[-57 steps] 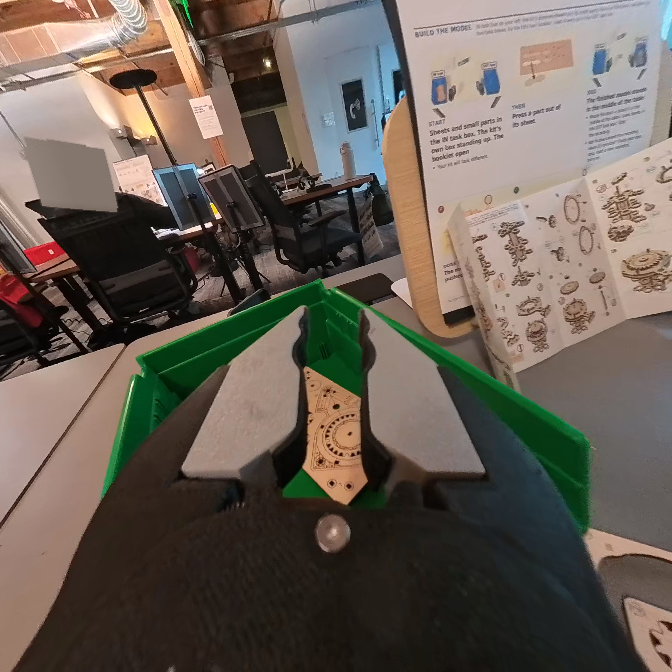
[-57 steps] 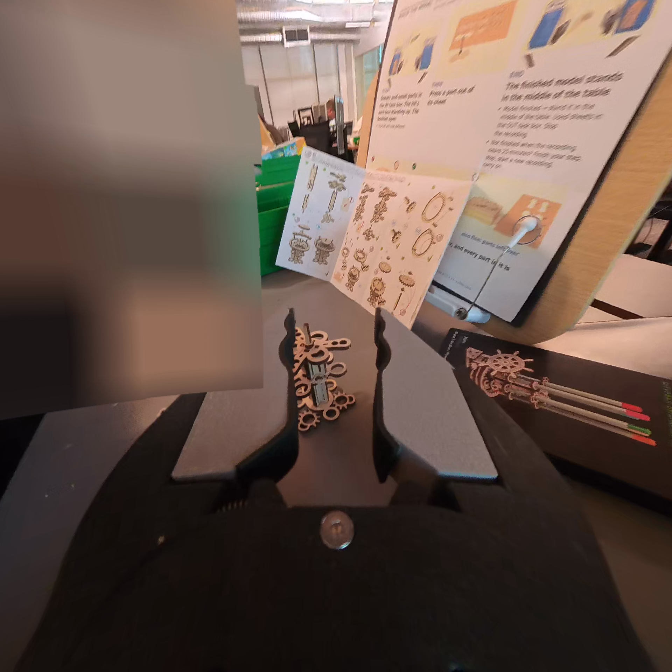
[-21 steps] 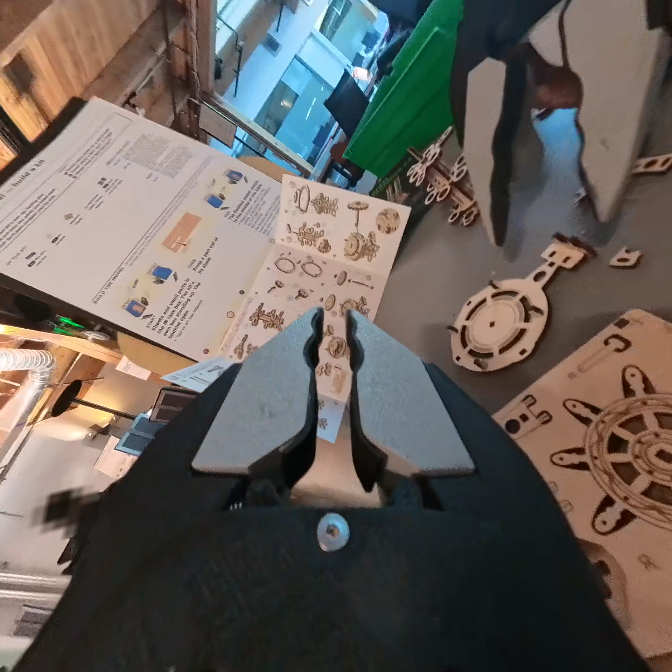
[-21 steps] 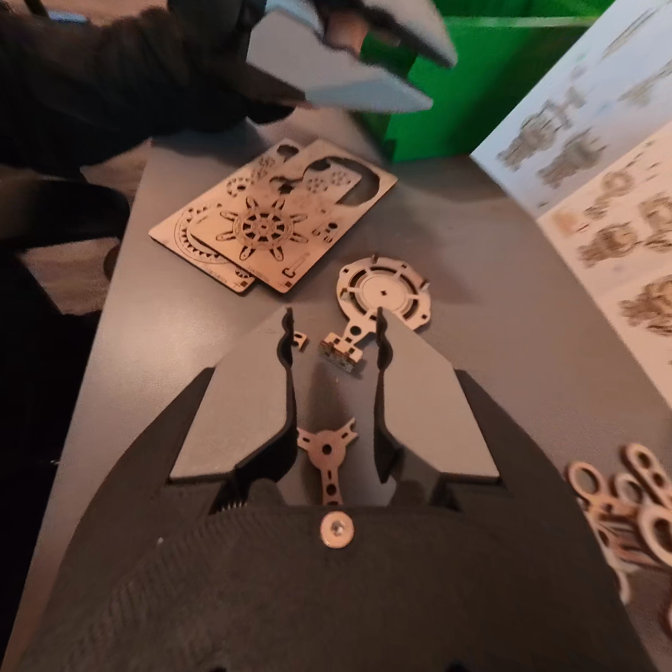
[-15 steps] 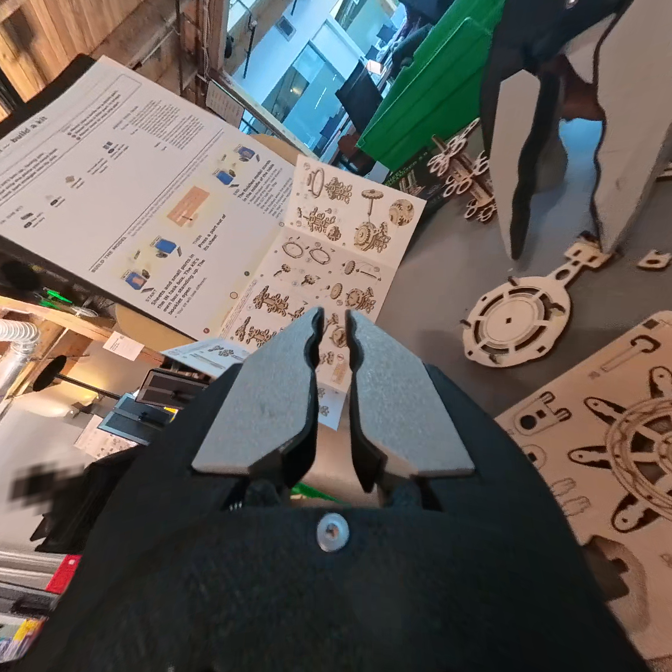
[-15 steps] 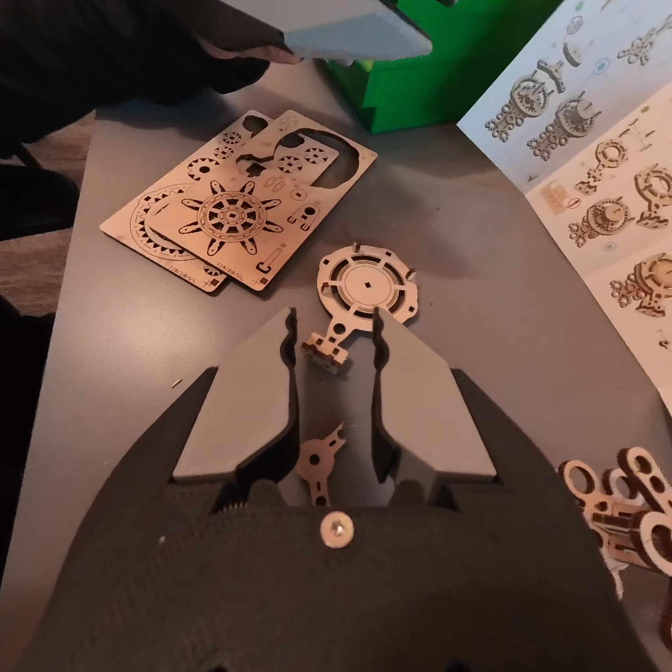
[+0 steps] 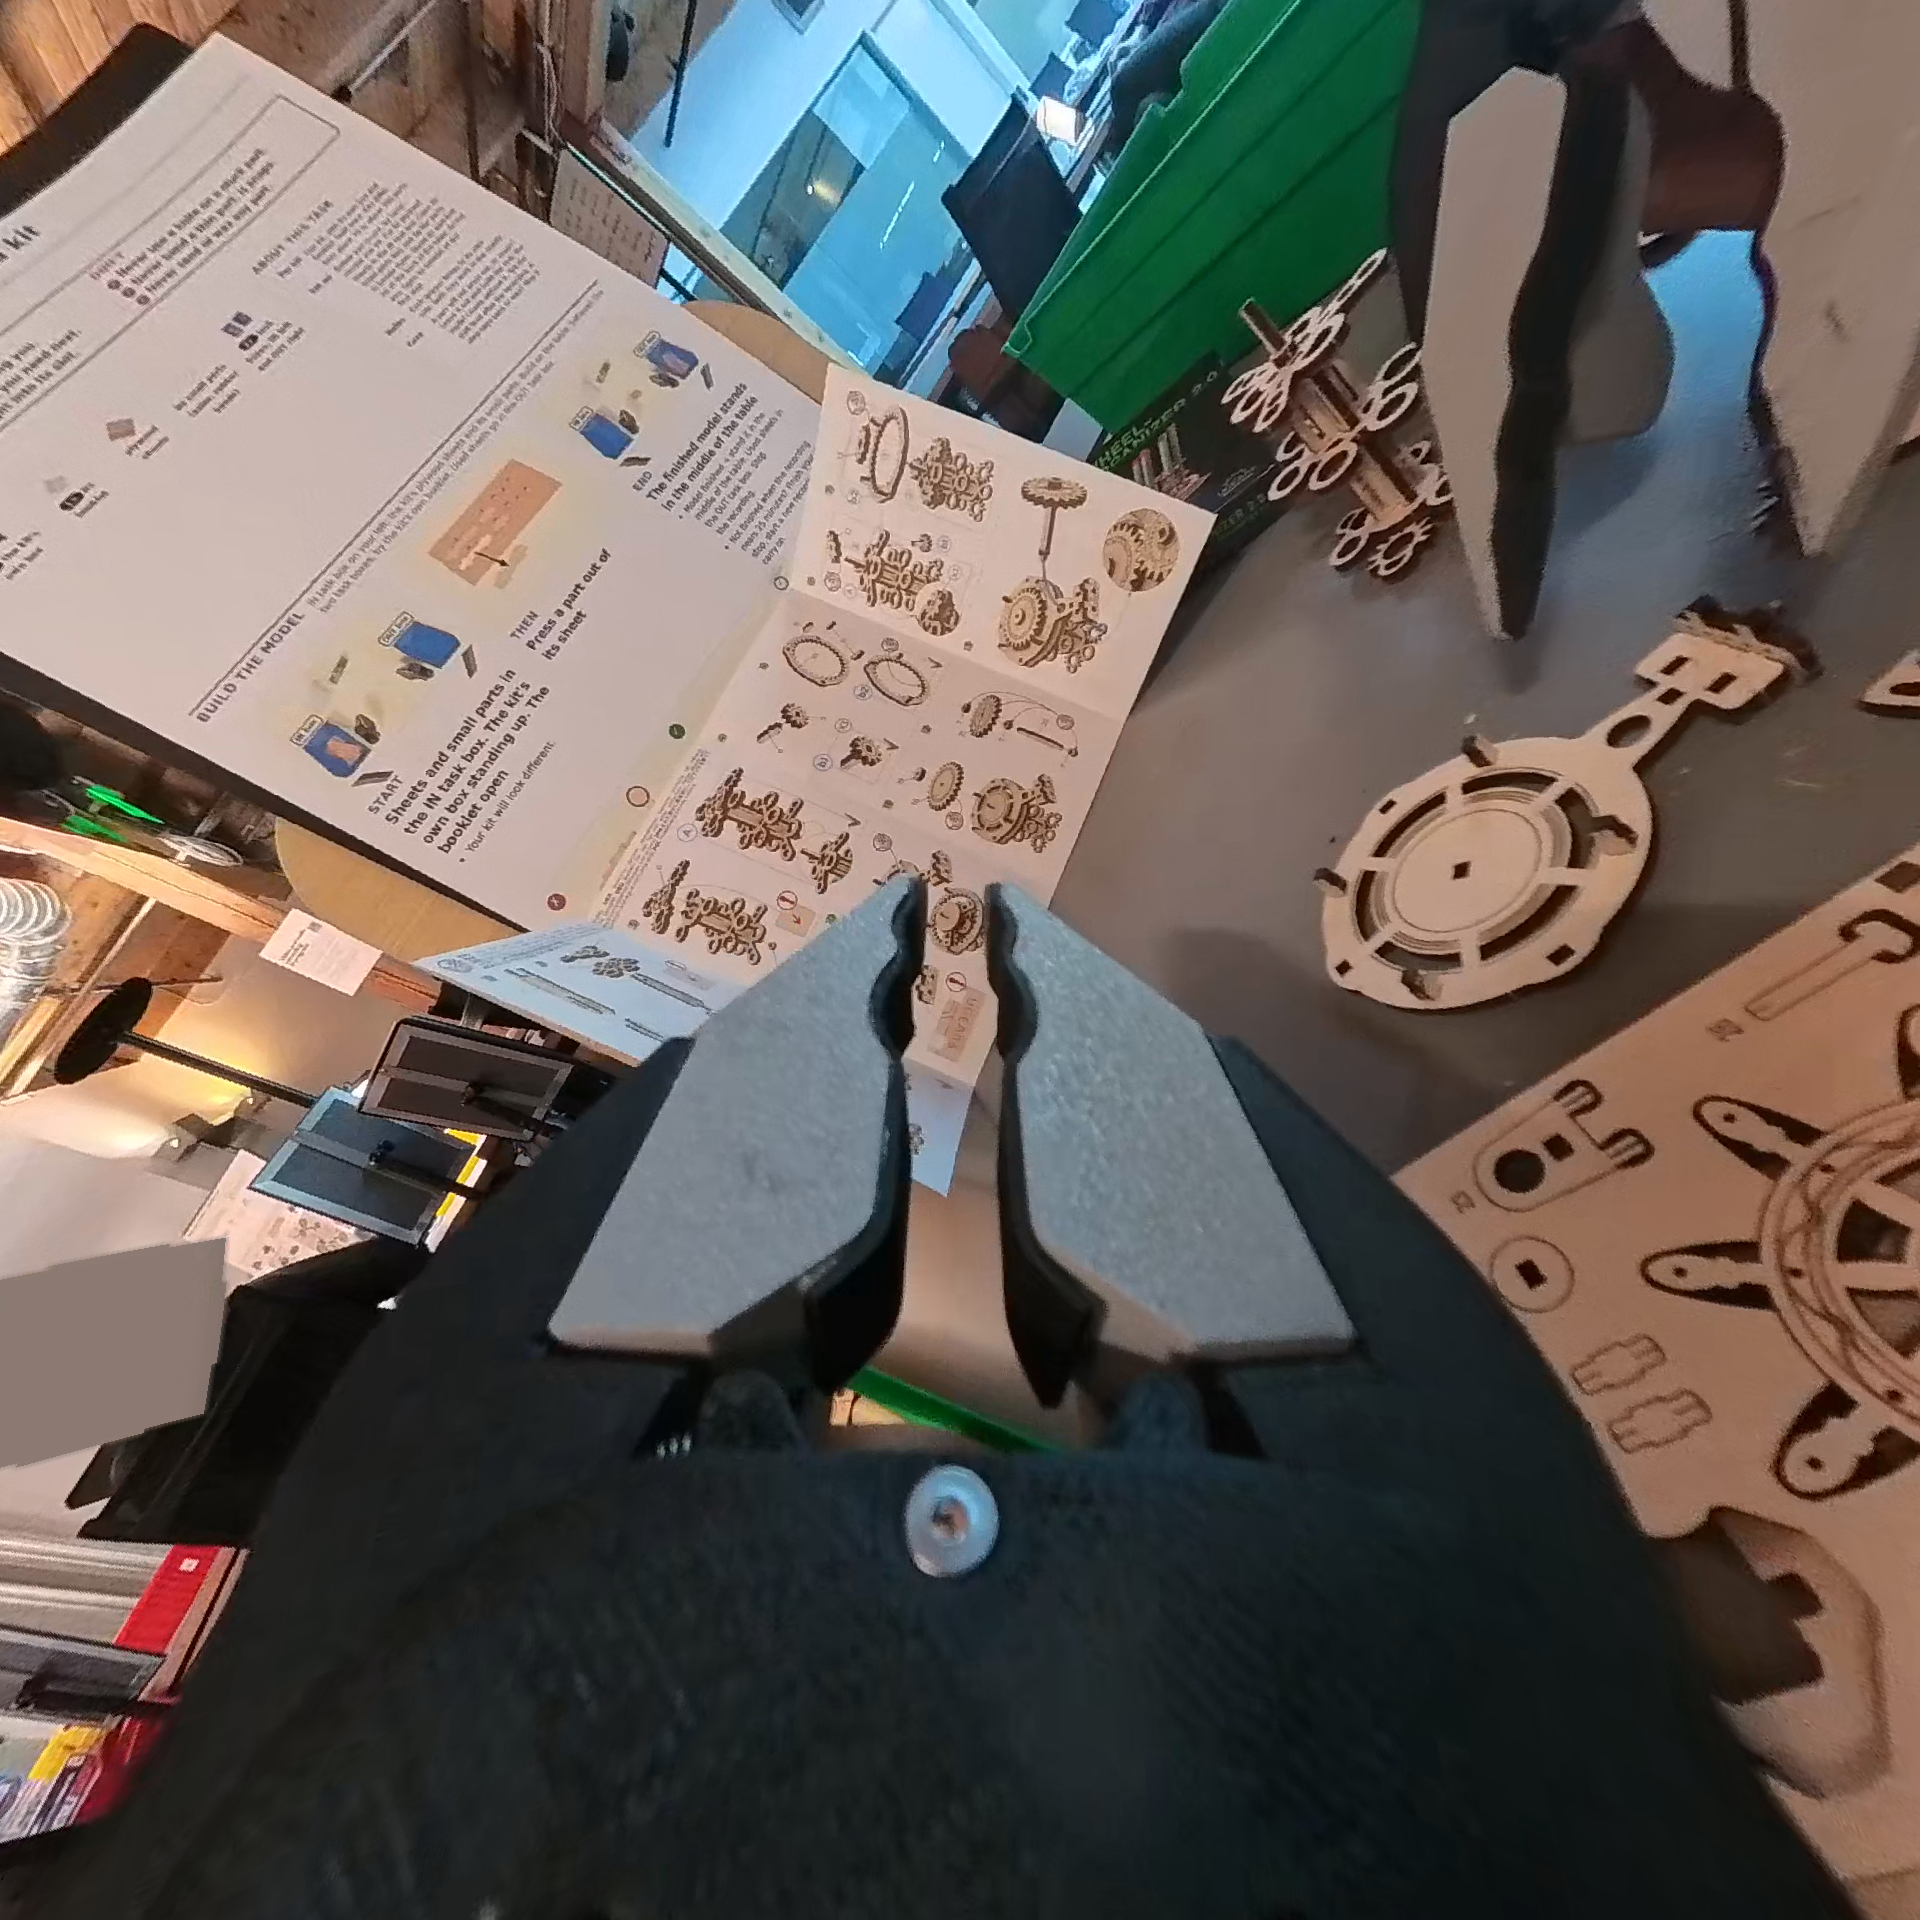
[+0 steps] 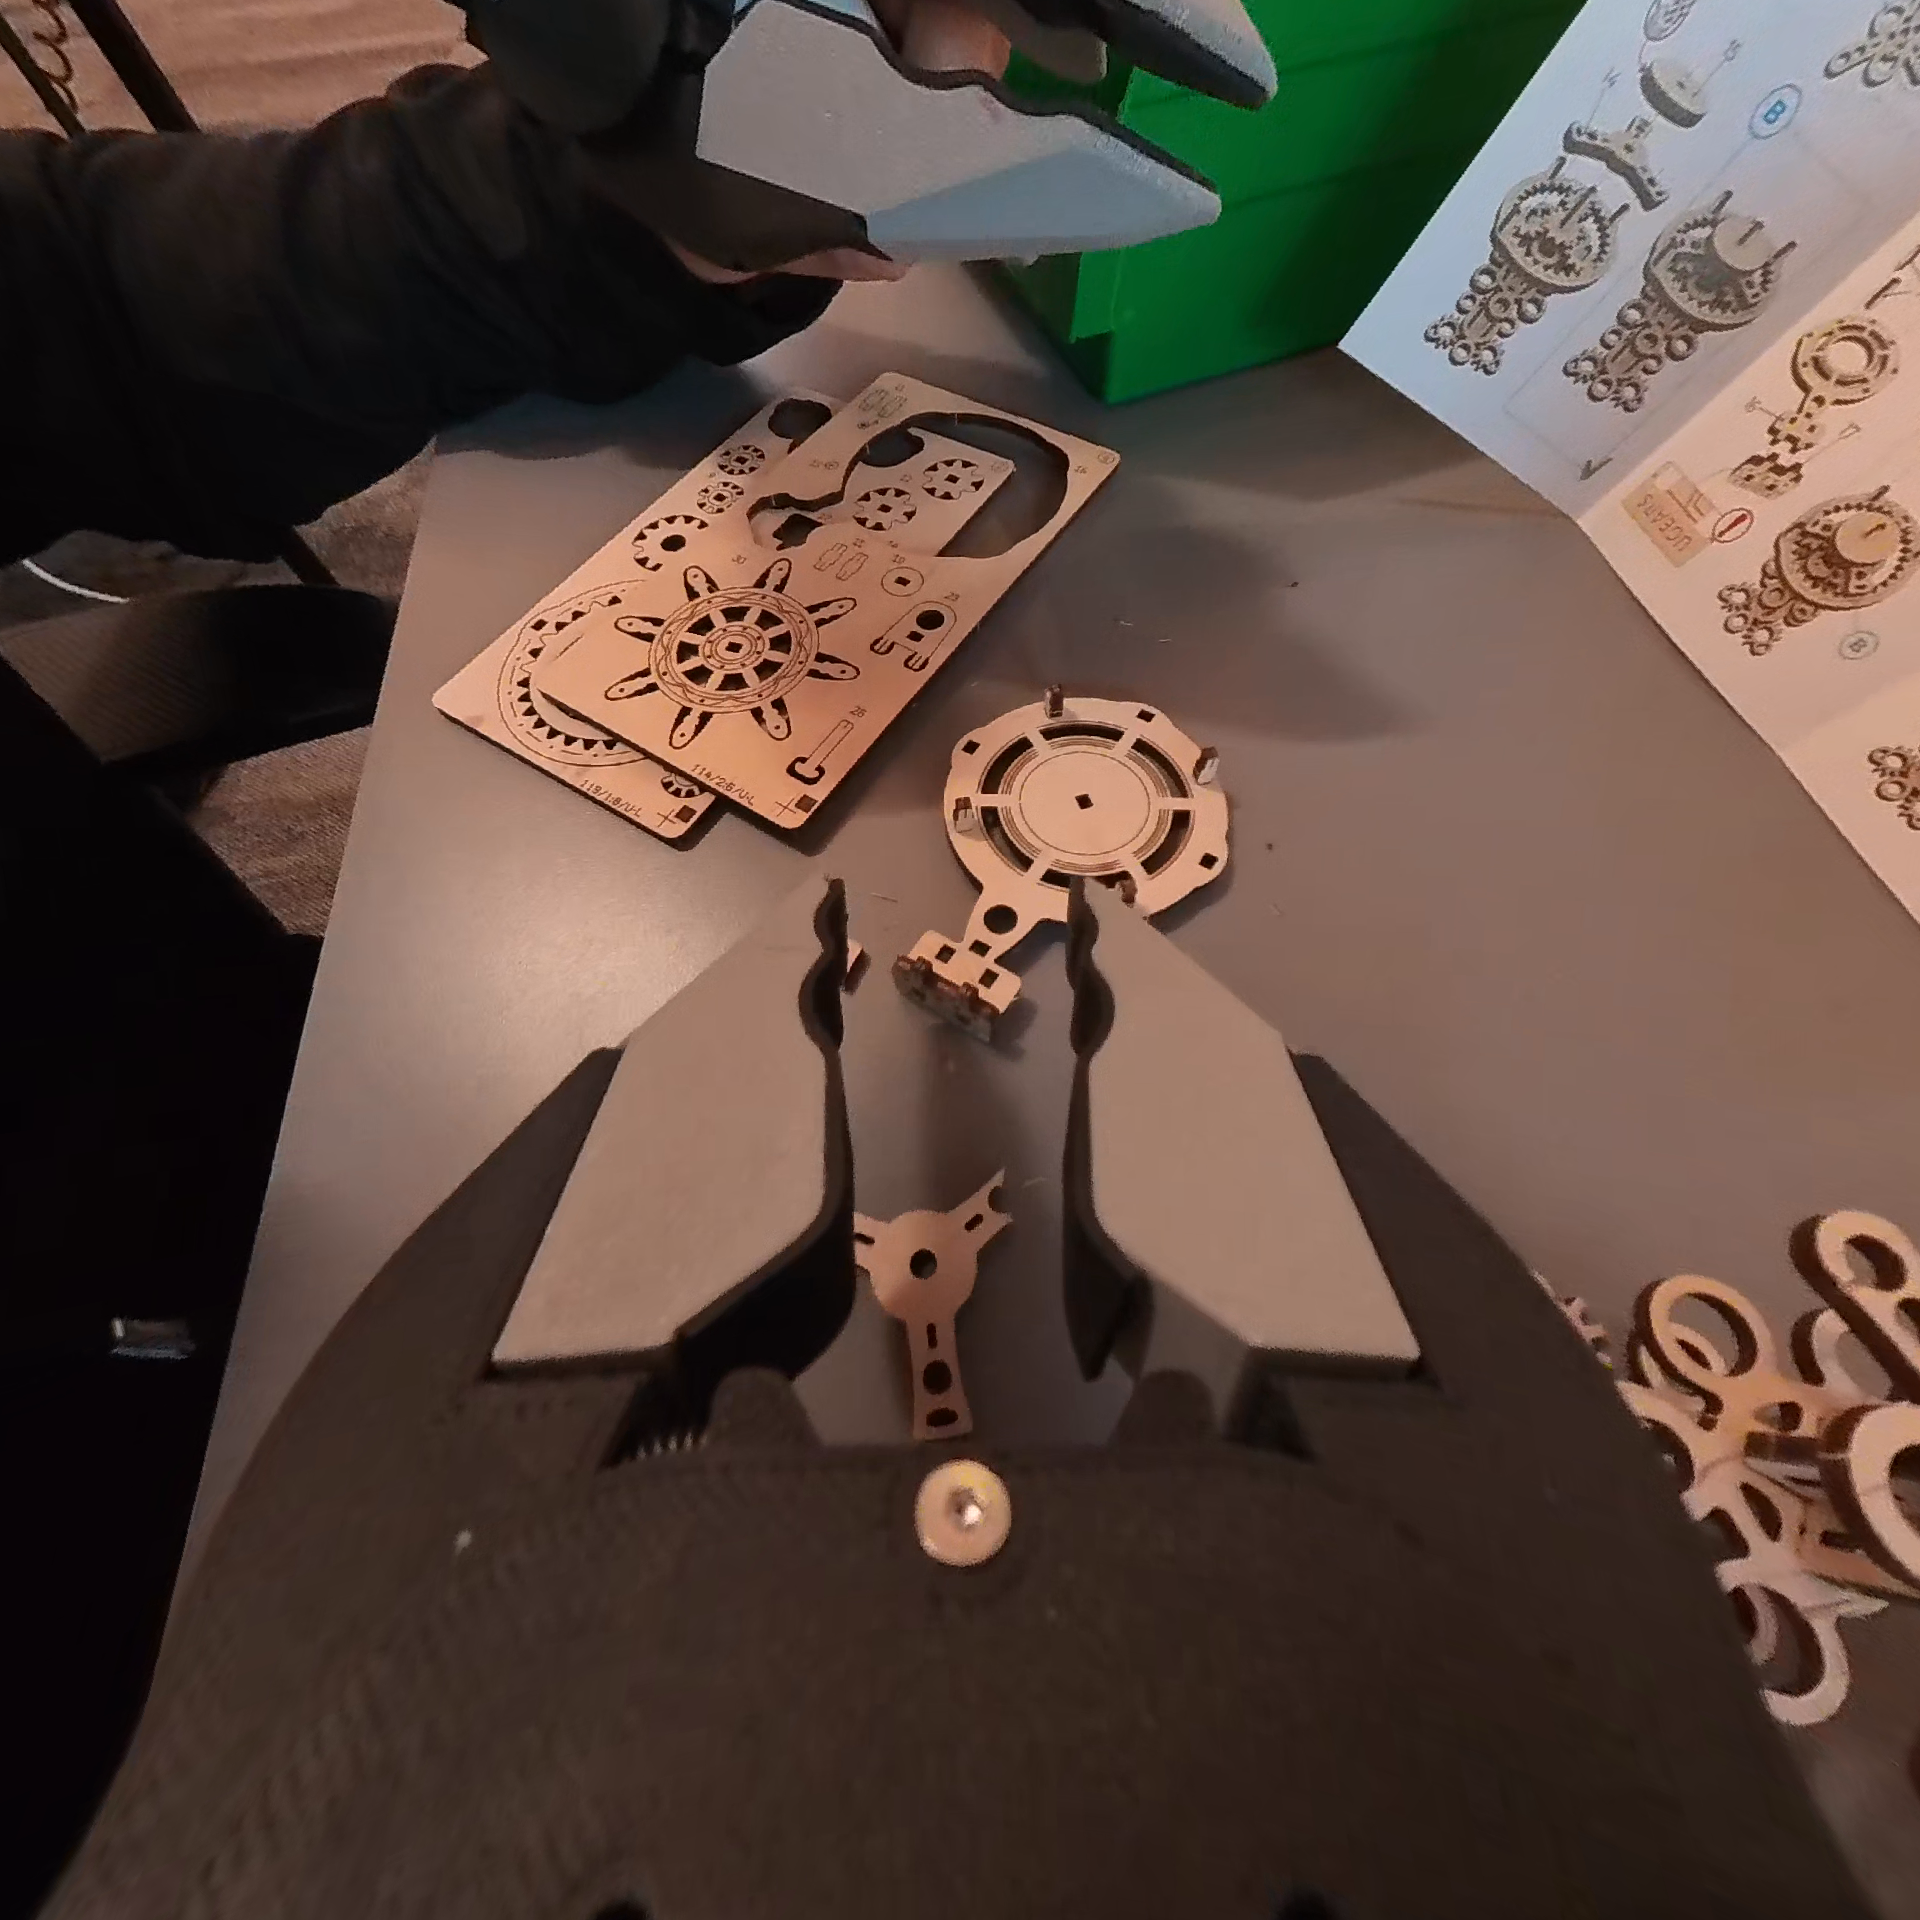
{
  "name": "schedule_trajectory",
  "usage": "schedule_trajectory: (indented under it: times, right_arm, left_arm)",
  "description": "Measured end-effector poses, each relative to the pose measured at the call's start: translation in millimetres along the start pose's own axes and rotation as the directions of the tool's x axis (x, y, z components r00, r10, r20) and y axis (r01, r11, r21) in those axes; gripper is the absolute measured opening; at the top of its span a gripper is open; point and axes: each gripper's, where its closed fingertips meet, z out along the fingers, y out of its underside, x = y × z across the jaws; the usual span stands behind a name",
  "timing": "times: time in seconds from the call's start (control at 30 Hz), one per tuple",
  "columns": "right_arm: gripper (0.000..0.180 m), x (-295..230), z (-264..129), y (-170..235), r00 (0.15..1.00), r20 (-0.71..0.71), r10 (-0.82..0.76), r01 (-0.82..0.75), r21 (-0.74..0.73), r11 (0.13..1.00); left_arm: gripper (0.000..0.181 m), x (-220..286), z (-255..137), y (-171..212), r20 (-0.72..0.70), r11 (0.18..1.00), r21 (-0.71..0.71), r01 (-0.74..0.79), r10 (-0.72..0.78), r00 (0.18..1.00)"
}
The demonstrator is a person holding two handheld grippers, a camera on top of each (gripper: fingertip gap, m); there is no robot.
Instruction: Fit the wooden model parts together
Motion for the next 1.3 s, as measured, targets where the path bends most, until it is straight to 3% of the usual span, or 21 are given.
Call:
schedule_trajectory:
  times: [0.93,1.3]
  right_arm:
    - [0.038,3,2,5,1.000,-0.003,0.014,-0.014,-0.009,1.000]
    - [0.037,3,2,5,1.000,-0.004,0.013,-0.013,-0.009,1.000]
  left_arm:
    - [0.006,4,1,4,-0.020,1.000,-0.011,-0.007,0.007,1.000]
    - [0.005,-9,3,16,0.037,0.998,-0.064,0.025,-0.022,0.999]
